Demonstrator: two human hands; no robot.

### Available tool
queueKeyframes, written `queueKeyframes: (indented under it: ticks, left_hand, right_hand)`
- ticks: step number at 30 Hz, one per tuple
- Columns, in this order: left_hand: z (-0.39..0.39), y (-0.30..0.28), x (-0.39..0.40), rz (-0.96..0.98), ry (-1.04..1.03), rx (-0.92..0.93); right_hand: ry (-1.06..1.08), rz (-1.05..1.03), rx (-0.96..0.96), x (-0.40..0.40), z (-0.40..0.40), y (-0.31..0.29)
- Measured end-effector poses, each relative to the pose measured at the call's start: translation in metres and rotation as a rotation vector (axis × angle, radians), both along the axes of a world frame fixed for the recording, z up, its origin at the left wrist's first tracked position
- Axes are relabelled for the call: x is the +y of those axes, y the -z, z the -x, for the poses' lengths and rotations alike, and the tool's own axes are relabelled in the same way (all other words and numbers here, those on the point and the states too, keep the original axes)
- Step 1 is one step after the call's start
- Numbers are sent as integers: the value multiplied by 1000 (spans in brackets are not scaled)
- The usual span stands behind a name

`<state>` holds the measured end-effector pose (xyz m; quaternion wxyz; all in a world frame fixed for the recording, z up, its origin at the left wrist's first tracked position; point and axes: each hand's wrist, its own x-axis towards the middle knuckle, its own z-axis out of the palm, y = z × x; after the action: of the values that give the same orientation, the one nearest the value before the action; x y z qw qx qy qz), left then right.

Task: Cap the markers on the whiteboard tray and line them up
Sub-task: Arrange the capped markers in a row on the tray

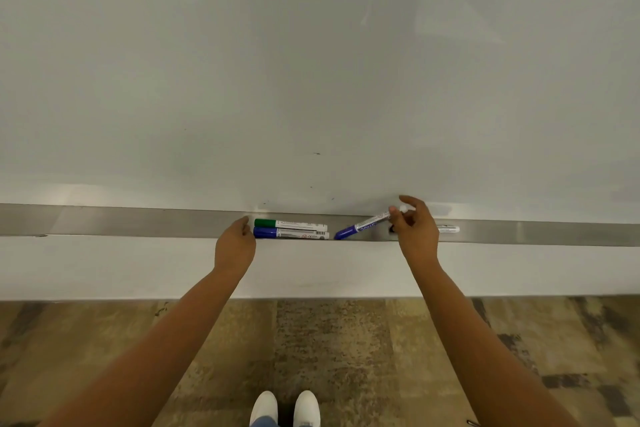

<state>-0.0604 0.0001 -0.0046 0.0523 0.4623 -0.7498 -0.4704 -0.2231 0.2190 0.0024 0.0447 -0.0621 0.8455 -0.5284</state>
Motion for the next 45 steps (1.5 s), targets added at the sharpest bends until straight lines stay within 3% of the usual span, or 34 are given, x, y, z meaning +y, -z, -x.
queueKeyframes:
  ticks: [4,13,24,33,40,45]
  left_hand:
    - [0,0,0,13,12,-5]
    - [1,0,-2,10,20,-20]
    - [3,-2,-3,-7,25,5]
    - [2,-2,-4,12,35,-4]
    - [1,2,-4,43,66,-25]
    - [2,2,-4,61,73,-34]
  right_hand:
    - [22,-124,-131,7,4,16]
    - [-29,-376,1,17,3,18]
    - [-62,-519,-120,9,-1,22]
    - [-46,-715,145,22,8,10]
    - [-67,-917,42,69,47,10]
    - [-186,-1087,120,76,58,11]
